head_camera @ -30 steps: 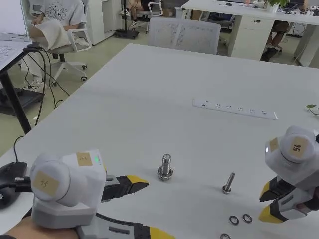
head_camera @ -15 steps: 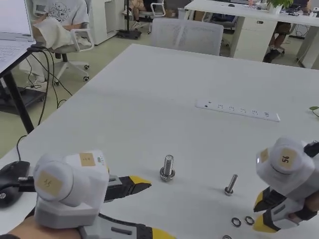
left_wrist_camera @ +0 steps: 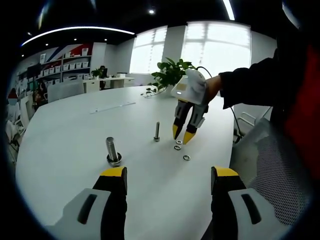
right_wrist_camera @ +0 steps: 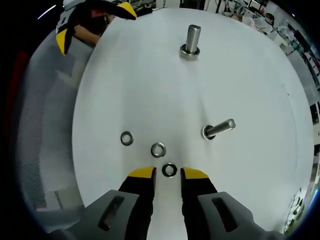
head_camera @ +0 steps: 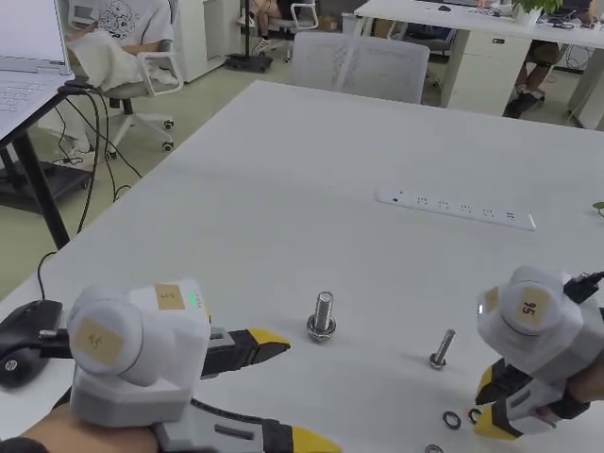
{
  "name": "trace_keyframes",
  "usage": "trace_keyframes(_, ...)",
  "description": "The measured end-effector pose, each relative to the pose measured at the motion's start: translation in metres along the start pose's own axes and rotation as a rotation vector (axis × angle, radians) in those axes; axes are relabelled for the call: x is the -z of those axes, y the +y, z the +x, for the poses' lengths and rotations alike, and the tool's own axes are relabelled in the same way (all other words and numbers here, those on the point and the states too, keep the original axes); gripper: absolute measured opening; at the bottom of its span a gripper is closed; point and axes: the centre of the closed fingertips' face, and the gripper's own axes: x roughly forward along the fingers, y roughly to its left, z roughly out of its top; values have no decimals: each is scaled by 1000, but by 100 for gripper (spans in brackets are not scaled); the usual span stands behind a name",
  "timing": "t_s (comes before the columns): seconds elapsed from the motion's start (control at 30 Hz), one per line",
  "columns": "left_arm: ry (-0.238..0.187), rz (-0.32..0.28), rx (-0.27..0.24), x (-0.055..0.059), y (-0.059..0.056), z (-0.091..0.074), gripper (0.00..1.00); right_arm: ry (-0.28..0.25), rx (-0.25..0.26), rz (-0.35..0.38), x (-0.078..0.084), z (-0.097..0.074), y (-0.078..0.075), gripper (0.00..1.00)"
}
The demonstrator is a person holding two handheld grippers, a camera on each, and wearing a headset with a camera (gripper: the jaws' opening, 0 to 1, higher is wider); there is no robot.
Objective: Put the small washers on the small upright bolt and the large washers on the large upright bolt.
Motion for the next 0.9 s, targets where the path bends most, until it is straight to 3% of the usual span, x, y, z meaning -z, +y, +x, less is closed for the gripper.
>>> trace_keyframes(0.9,-5,-6,-3,-2,-1,0,67,12,16,-34,3,1,-1,13)
